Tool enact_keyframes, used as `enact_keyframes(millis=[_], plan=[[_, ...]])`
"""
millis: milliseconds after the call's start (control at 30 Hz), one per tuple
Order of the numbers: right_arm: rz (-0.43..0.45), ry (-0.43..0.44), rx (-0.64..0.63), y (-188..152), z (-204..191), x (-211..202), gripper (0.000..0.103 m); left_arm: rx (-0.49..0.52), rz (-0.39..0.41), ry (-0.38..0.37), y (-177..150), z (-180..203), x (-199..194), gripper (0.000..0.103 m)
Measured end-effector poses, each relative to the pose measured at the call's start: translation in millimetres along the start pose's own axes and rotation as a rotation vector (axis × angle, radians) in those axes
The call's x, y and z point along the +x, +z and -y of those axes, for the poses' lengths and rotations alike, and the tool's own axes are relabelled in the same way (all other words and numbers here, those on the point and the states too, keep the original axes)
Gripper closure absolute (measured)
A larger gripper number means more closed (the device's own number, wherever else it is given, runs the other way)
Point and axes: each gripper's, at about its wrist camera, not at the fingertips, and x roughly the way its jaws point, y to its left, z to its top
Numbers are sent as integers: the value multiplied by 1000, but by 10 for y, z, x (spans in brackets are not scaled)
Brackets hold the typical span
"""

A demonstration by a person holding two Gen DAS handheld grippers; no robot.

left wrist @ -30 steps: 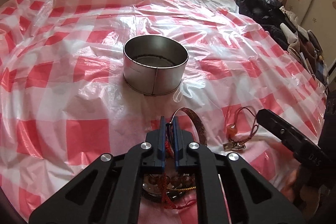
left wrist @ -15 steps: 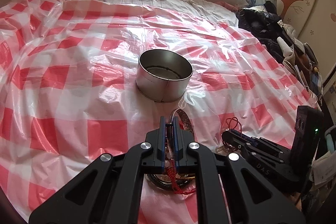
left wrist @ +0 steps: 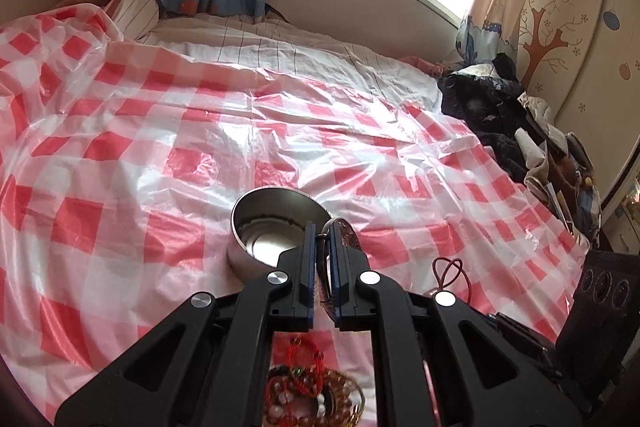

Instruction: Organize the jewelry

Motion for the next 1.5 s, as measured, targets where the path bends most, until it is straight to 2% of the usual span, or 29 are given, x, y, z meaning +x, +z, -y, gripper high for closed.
enact_keyframes(millis=[100,167,233,333,467,500,533,567,633,833,900,1000,1200,1367,1500], plan=[[9,-6,-25,153,-17,120,87,-25,-4,13,93,-54,302,97],[12,-8,-40,230,-33,219,87,-52,-63,39,119,-153,562,96],[10,-8,-58,309,-59,362,87,-90,-82,59,117,-281,684,96],[1,2,-78,407,-102,578,87,-102,-66,87,117,-410,603,95],[-20,9,-117,481,-199,868,87,-117,-47,120,33,-584,361,87],[-47,-15,-123,478,-205,960,85,-125,-46,127,-12,-614,300,83],[-89,-43,-125,463,-193,1058,68,-130,-47,127,-67,-637,242,81],[-126,-66,-119,426,-153,1121,59,-128,-56,127,-142,-646,179,79],[-146,-79,-99,333,-81,1062,55,-109,-73,126,-280,-607,78,76],[-138,-114,-69,-124,23,305,52,-59,-128,122,-754,-522,-124,66],[-168,-143,-34,-390,119,113,50,-67,-132,121,-875,-528,-179,62],[-199,-153,38,-601,202,3,50,-70,-112,123,-1005,-521,-253,57],[-191,-144,4,-645,71,44,51,-40,-102,135,-1153,-454,-331,54],[-191,-149,45,-644,153,77,51,42,-89,152,-1078,-347,-331,51],[-173,-173,63,-634,195,63,50,110,-129,135,-960,-177,-151,48]])
